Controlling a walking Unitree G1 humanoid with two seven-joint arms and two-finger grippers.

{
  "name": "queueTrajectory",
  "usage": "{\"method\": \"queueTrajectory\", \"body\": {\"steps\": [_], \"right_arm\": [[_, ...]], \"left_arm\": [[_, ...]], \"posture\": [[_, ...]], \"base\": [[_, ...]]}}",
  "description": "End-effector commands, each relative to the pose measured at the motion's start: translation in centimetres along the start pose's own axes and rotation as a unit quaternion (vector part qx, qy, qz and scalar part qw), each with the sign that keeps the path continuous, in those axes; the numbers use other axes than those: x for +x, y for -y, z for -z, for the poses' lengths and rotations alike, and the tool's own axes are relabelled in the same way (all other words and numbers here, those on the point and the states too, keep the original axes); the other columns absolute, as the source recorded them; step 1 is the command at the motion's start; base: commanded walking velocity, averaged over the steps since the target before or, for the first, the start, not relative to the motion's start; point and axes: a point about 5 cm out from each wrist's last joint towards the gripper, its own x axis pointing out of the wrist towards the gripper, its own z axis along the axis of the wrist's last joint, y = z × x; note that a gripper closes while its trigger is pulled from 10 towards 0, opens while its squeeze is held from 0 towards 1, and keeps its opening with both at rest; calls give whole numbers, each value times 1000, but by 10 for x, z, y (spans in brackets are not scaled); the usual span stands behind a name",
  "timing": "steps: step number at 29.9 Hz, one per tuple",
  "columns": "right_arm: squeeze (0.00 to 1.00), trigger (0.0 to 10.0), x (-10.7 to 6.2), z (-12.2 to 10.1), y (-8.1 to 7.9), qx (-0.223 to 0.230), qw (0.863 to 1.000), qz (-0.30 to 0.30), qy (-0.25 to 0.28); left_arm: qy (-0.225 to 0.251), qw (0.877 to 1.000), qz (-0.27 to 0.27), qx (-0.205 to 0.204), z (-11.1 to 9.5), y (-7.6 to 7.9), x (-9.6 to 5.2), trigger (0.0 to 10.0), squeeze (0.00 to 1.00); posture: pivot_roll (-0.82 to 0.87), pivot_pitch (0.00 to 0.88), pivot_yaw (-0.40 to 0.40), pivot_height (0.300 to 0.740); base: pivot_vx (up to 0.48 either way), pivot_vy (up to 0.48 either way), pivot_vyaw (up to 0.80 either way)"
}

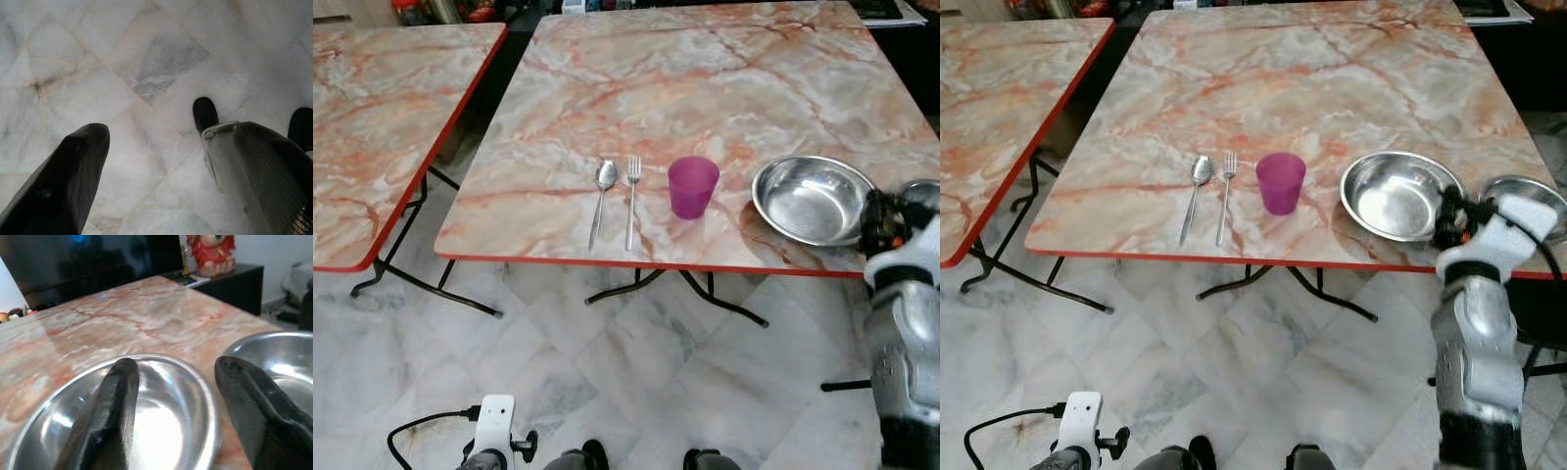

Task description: Setting the table

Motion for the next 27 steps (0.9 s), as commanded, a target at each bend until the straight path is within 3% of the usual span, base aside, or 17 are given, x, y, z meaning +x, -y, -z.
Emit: {"method": "queueTrajectory", "body": {"steps": [1,5,13,14,15,19,27], "right_arm": [[1000,10000,2,6,-6,24,999,14,-35],[1000,10000,5,7,-12,43,998,12,-48],[1000,10000,15,9,-12,76,993,43,-78],[259,10000,15,9,-12,76,993,44,-79],[0,10000,19,7,-12,76,993,42,-79],[0,10000,27,3,-9,77,993,49,-80],[0,10000,24,-1,8,70,992,70,-74]], "left_arm": [[-25,1000,-9,7,13,-6,-3,10000,0],[-25,1000,-9,7,13,-6,-3,10000,0],[-24,1000,-8,7,12,-5,-3,10000,0],[-24,1000,-8,7,12,-5,-3,10000,0],[-24,1000,-7,8,12,-5,-3,10000,0],[-25,1000,-7,11,12,-5,-3,10000,0],[-29,999,-4,20,13,-6,-3,10000,0]], "posture": [[-121,186,95,740],[-117,183,95,740],[-110,175,91,740],[-110,175,91,740],[-108,166,90,740],[-118,160,93,740],[-127,166,103,740]], "base": [[0,0,0],[0,0,0],[0,0,0],[0,0,0],[0,0,0],[0,0,0],[0,0,0]]}}
